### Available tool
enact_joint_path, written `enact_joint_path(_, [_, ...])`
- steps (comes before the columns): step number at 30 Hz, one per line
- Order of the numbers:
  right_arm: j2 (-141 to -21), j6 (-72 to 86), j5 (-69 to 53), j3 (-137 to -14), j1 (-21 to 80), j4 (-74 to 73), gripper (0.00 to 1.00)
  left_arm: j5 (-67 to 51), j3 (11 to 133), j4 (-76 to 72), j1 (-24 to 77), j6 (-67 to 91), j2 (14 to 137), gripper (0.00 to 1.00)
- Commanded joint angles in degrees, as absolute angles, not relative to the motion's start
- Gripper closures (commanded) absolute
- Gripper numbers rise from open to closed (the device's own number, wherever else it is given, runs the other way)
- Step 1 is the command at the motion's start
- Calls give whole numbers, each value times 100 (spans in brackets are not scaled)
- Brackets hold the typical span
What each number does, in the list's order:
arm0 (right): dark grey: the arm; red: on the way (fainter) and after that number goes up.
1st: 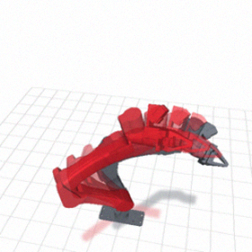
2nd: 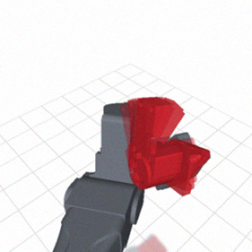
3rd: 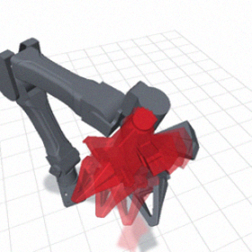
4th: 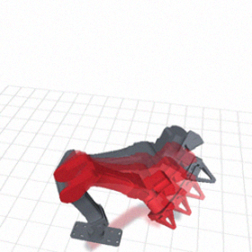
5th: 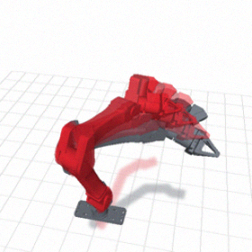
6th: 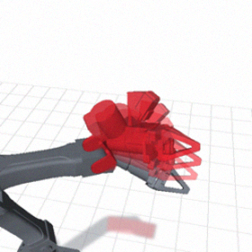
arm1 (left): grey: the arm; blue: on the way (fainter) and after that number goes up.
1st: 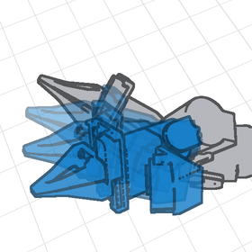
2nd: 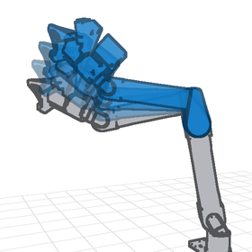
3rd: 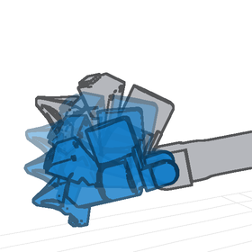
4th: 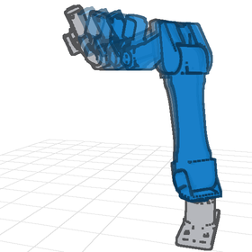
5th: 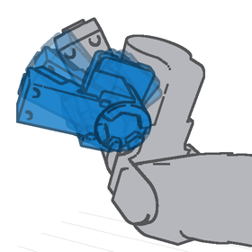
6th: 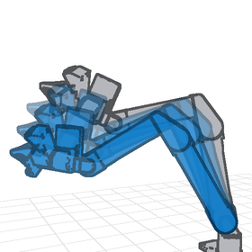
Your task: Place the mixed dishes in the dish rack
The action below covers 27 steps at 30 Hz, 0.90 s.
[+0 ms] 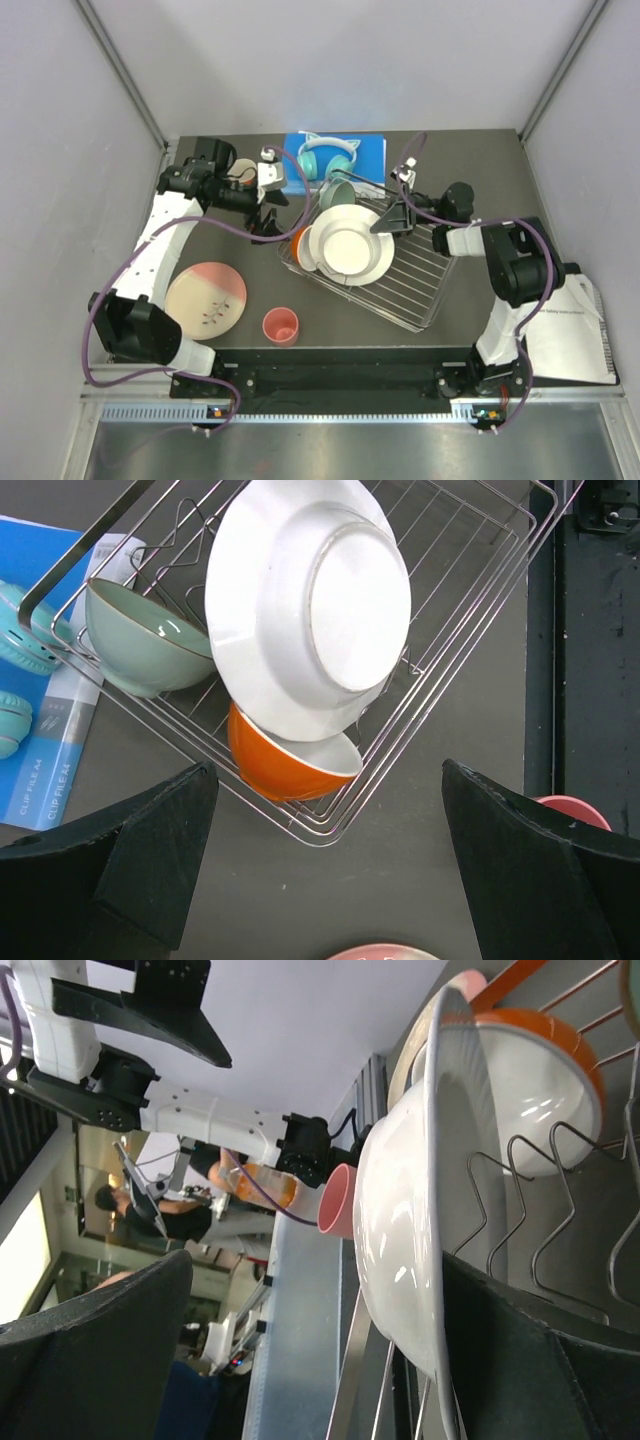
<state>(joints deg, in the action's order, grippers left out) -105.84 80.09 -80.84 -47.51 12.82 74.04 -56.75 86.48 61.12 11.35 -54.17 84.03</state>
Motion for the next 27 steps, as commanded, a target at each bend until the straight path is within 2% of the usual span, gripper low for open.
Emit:
enact_joint_path(1, [-9994, 8033, -8051, -4720, 854, 9325, 0, -5915, 8965, 6240, 1107, -5484, 8358, 2])
enact_joint_path(15, [-10204, 7709, -7814, -4650, 694, 8868, 0, -5836, 8833, 6311, 1099, -5415, 8016, 3])
enact_joint_path(27, [-10573, 6444, -7383, -4606, 501, 7129, 0, -5880, 8886, 6266, 1099, -5396, 7866, 2])
